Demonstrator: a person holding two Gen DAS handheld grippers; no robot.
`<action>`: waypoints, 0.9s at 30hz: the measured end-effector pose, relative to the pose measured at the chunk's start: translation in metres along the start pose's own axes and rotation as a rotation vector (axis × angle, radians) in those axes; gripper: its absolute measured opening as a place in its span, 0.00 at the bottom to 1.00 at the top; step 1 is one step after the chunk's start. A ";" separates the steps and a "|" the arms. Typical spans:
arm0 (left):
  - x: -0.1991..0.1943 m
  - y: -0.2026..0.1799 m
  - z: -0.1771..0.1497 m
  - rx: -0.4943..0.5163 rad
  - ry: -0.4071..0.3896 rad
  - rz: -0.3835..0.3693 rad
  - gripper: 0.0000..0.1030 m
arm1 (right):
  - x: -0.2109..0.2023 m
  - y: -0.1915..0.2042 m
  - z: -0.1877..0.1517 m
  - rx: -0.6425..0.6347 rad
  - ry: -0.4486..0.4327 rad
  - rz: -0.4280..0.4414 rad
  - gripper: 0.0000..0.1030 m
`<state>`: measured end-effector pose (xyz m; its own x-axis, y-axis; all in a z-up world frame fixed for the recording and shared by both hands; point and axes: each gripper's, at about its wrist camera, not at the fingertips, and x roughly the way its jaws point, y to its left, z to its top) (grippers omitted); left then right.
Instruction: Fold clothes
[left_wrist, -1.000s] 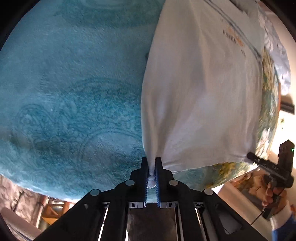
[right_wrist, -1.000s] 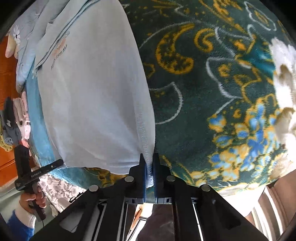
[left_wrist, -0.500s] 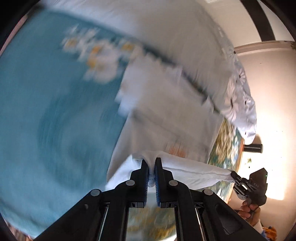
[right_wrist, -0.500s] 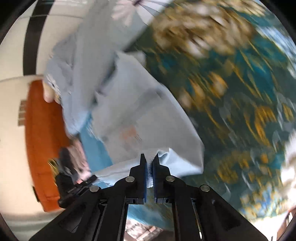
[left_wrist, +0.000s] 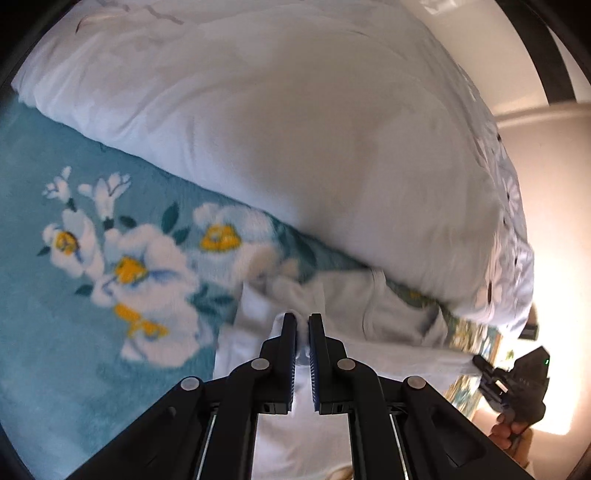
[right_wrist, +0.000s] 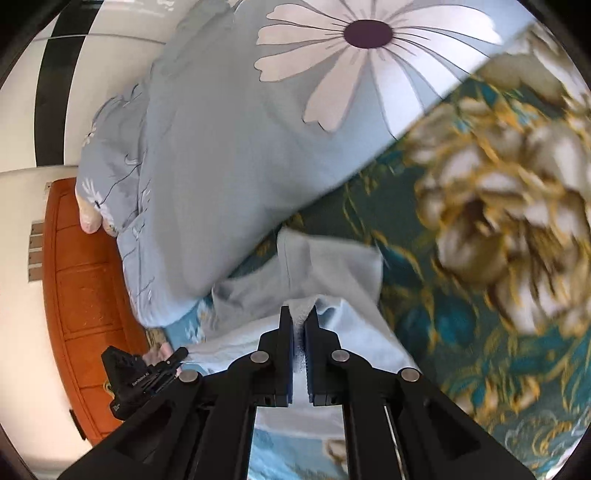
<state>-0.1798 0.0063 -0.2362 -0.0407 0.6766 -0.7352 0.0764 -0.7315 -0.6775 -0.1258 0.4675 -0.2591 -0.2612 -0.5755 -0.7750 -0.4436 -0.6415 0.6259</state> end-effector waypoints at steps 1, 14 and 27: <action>0.001 0.004 0.003 -0.020 -0.009 -0.026 0.08 | 0.005 0.003 0.006 -0.005 -0.003 -0.008 0.08; -0.025 0.081 -0.079 -0.200 -0.063 -0.075 0.28 | -0.013 -0.017 -0.003 -0.063 -0.119 -0.102 0.36; 0.014 0.122 -0.192 -0.450 0.017 -0.211 0.28 | -0.027 -0.147 -0.163 0.384 -0.151 -0.022 0.43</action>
<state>0.0199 -0.0576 -0.3251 -0.0857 0.8101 -0.5800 0.4909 -0.4723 -0.7321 0.0857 0.4948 -0.3155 -0.3580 -0.4650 -0.8097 -0.7304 -0.4007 0.5531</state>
